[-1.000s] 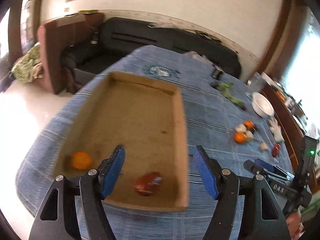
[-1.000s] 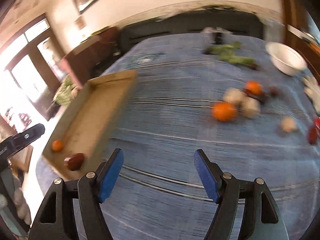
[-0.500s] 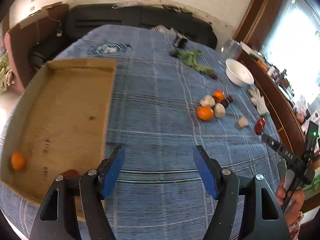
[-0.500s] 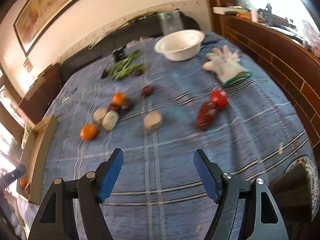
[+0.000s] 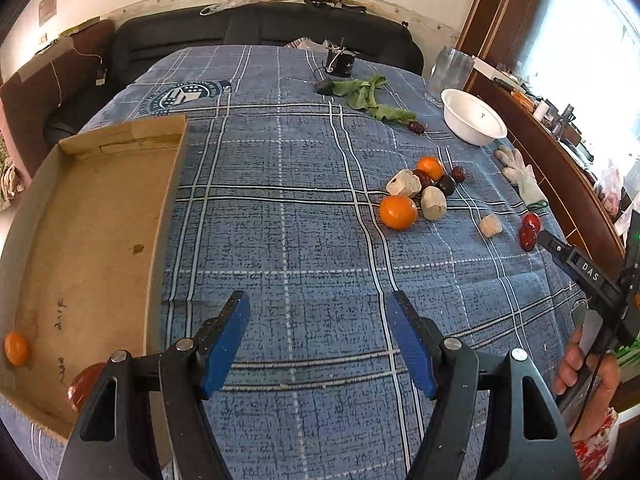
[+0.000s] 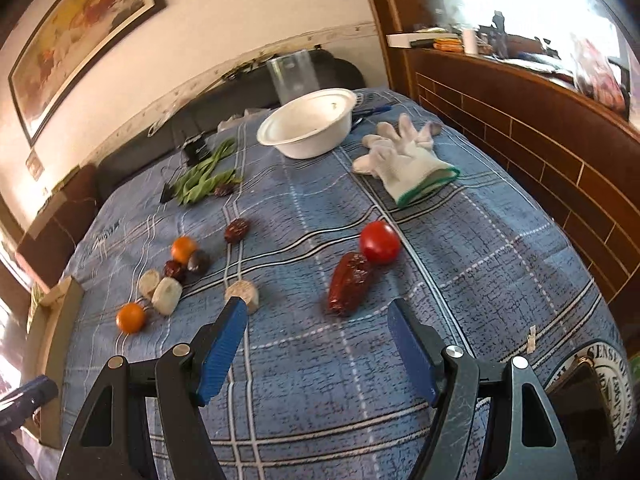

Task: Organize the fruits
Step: 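Grasp a second mandarin with the left tool while the right tool grasps another red date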

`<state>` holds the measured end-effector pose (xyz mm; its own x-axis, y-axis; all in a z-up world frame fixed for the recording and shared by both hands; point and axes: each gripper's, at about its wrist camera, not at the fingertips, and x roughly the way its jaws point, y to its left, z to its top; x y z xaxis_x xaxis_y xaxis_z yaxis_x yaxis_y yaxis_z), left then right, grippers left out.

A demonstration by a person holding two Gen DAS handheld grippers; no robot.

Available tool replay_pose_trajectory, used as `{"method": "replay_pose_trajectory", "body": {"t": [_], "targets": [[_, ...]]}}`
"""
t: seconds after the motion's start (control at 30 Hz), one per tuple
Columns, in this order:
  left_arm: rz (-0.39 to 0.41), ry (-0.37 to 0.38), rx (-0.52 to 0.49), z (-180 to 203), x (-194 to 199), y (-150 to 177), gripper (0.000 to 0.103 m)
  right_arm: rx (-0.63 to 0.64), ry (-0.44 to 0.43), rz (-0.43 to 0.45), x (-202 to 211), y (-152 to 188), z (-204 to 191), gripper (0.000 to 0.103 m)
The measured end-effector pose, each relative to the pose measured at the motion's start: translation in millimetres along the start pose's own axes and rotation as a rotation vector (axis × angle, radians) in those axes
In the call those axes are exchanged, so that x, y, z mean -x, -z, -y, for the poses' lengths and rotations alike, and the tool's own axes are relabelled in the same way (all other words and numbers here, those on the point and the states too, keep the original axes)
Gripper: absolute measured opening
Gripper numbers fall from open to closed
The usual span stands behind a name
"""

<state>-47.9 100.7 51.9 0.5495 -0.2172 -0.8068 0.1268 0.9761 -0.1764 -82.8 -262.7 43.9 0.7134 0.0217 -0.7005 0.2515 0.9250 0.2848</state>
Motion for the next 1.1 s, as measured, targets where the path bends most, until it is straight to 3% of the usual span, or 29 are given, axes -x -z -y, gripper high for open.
{"method": "replay_pose_trajectory", "body": {"t": [0.23, 0.4, 0.67, 0.93, 1.1], "targets": [[-0.006, 0.035, -0.107, 30.2, -32.6, -18.2, 0.068, -0.023, 0.015, -0.003, -6.6, 0.7, 11.0, 0.077], [0.006, 0.064, -0.184, 58.2, -57.9, -34.9, 0.056, -0.013, 0.02, -0.008, -9.1, 1.4, 13.3, 0.076], [-0.012, 0.126, -0.159, 56.4, -84.2, -48.1, 0.056, -0.017, 0.027, -0.06, -19.5, -2.5, 14.8, 0.064], [-0.027, 0.152, -0.155, 60.9, -102.2, -54.9, 0.056, 0.04, 0.113, -0.102, -44.3, -24.3, -4.6, 0.062], [-0.015, 0.143, -0.174, 66.0, -106.3, -57.8, 0.047, 0.053, 0.101, -0.101, -53.2, -18.6, -7.3, 0.056]]}}
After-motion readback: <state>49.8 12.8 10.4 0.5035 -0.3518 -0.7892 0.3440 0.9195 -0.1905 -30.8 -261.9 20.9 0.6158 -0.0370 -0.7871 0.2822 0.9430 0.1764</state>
